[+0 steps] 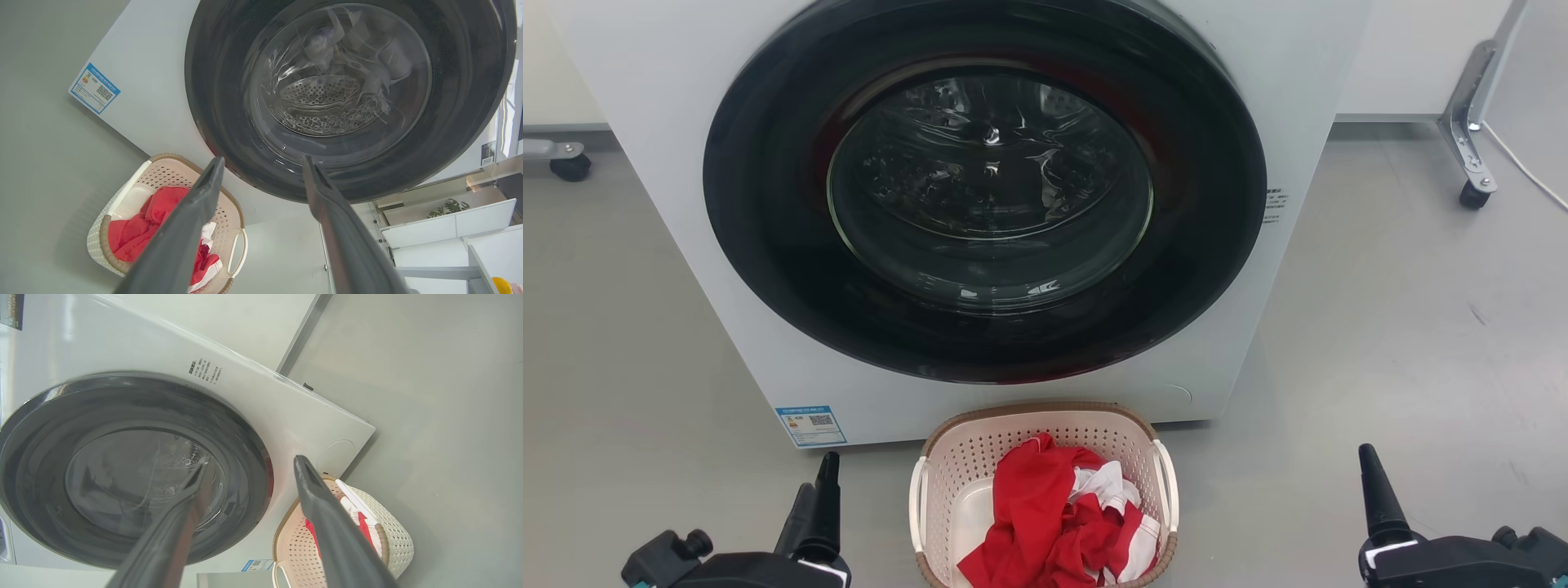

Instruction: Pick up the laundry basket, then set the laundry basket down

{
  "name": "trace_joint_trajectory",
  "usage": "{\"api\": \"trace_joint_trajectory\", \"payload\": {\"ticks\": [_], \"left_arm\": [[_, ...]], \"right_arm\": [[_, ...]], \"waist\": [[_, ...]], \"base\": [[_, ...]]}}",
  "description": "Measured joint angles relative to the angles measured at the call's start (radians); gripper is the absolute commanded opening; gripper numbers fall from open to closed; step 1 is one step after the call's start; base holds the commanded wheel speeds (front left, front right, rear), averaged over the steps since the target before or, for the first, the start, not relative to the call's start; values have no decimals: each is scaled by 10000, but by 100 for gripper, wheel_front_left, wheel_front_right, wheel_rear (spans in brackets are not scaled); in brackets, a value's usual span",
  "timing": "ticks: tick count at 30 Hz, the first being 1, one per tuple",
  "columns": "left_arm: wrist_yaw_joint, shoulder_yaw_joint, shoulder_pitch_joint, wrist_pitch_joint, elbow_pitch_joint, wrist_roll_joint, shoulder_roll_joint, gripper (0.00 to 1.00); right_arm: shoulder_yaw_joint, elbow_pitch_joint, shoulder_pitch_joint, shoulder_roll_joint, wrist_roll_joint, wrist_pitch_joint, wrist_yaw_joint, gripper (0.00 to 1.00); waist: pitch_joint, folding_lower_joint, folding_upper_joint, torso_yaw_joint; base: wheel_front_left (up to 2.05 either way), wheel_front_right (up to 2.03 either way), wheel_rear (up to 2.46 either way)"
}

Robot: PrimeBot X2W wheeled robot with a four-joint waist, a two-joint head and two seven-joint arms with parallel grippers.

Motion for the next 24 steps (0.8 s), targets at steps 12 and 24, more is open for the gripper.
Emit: {"api": "trace_joint_trajectory", "payload": {"ticks": [12, 24], "left_arm": [[299, -456, 0, -451, -326, 2406, 86, 100], [566, -660, 2, -855, -617, 4426, 82, 100]], "right_arm": [[378, -299, -1, -19, -2290, -414, -324, 100], [752, -591, 0, -38, -4084, -840, -596, 100]], "waist": [[65, 0, 0, 3], [117, 0, 0, 5]], "base": [[0, 0, 0], [0, 0, 0]]}}
